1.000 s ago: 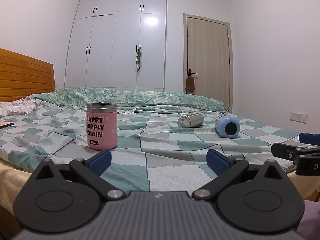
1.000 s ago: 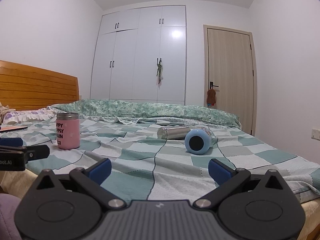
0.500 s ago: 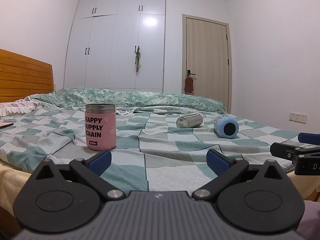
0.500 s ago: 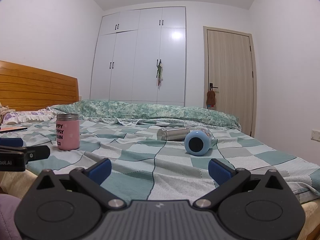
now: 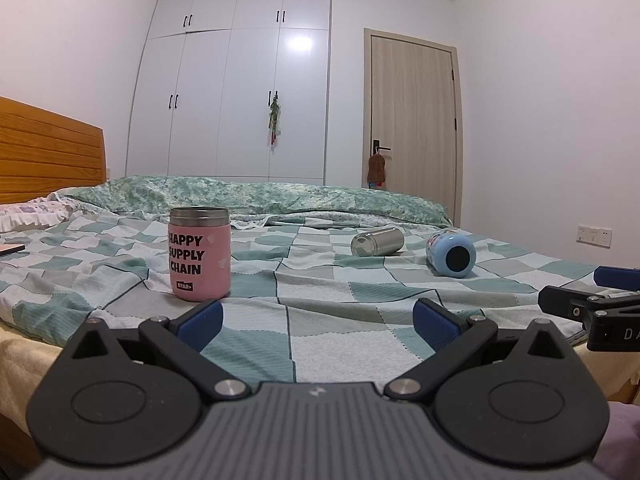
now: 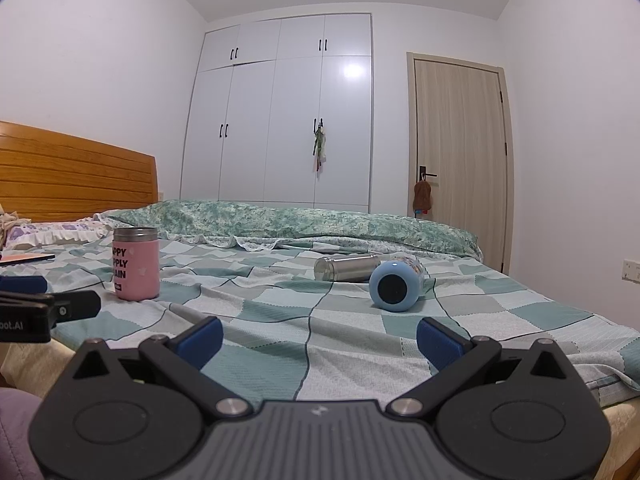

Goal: Flip cup upright

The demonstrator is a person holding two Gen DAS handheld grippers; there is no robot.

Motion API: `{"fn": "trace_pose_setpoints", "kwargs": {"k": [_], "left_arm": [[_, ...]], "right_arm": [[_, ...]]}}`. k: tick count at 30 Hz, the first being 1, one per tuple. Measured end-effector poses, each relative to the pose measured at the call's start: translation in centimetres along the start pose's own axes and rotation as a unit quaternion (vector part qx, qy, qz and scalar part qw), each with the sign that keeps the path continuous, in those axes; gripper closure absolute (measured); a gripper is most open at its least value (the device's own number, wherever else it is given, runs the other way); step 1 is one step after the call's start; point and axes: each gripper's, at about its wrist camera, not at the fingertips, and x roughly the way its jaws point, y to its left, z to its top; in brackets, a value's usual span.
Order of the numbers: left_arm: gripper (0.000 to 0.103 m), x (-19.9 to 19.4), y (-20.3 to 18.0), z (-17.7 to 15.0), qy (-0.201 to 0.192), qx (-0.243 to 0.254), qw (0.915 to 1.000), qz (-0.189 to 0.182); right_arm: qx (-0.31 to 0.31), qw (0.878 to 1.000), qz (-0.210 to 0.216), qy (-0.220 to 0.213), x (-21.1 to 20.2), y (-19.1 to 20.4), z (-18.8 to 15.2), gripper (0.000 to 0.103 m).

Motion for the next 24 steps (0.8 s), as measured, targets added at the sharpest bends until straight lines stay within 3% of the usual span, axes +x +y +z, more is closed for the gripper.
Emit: {"fn": "trace_pose_setpoints", "kwargs": {"k": [24], "left_arm": [[0.000, -0.02, -0.22, -0.06, -0.003, 0.000, 1.0000, -0.003]], "right_arm": [[0.000, 1.000, 0.000, 0.000, 0.00, 0.00, -0.02, 0.000]]}}
